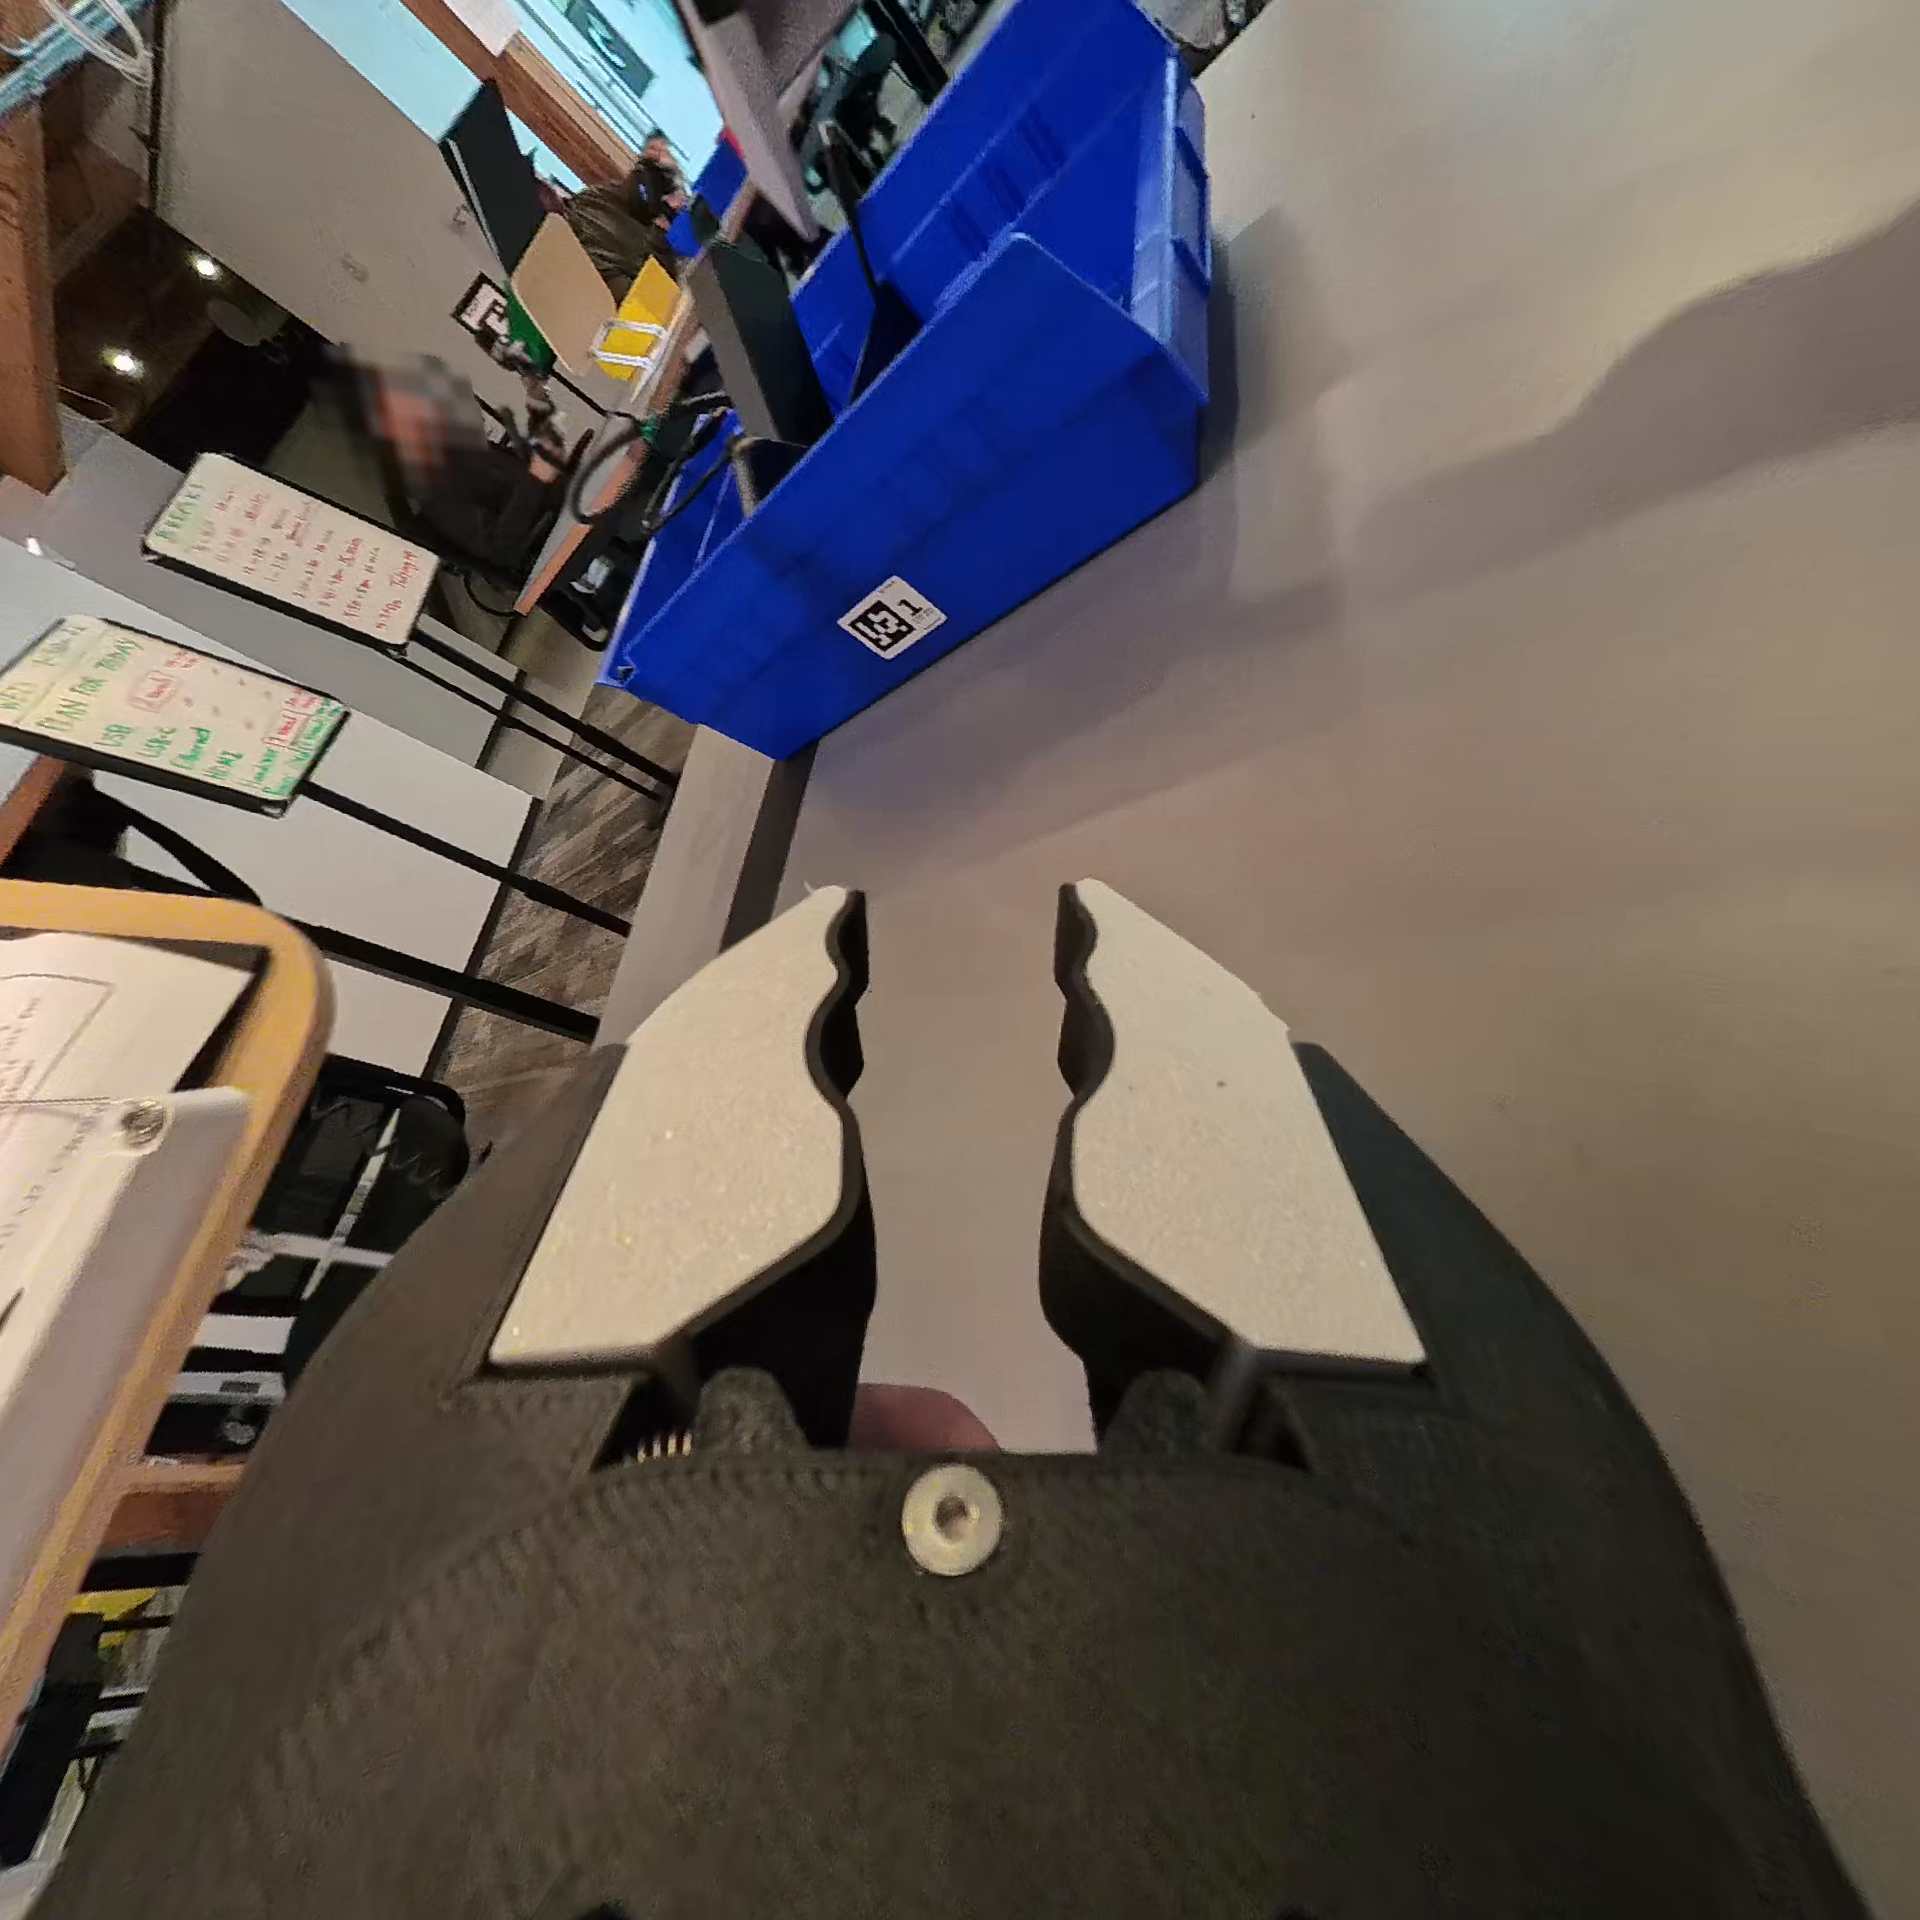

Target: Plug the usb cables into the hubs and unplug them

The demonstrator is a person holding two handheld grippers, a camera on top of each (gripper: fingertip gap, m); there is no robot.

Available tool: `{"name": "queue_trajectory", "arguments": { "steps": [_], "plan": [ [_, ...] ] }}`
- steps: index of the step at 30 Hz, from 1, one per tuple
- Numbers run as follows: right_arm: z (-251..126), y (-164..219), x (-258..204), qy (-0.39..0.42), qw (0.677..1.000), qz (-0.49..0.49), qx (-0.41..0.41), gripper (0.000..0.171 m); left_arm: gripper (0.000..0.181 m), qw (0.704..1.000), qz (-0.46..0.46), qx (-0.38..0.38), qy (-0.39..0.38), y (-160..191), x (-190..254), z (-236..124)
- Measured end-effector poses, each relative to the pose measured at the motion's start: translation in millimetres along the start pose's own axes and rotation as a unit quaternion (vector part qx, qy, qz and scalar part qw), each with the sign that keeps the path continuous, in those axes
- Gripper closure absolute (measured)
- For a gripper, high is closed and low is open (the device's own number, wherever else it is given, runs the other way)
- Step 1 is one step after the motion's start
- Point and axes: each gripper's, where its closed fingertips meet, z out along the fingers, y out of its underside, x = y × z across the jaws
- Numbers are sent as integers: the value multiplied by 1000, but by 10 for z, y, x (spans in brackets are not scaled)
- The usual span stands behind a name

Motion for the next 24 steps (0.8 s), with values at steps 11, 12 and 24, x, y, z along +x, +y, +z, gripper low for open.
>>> {"name": "queue_trajectory", "arguments": {
  "steps": [11,12,24],
  "plan": [
    [-175,848,-7,36,979,153,133,92,115,997,-75,-24,17,-209,-364,-256],
    [-148,902,30,51,975,159,144,97,114,997,-69,-31,13,-210,-414,-308],
    [372,949,-214,-82,938,235,242,153,114,954,-96,-220,-180,1031,-1307,-2089]
  ]
}}
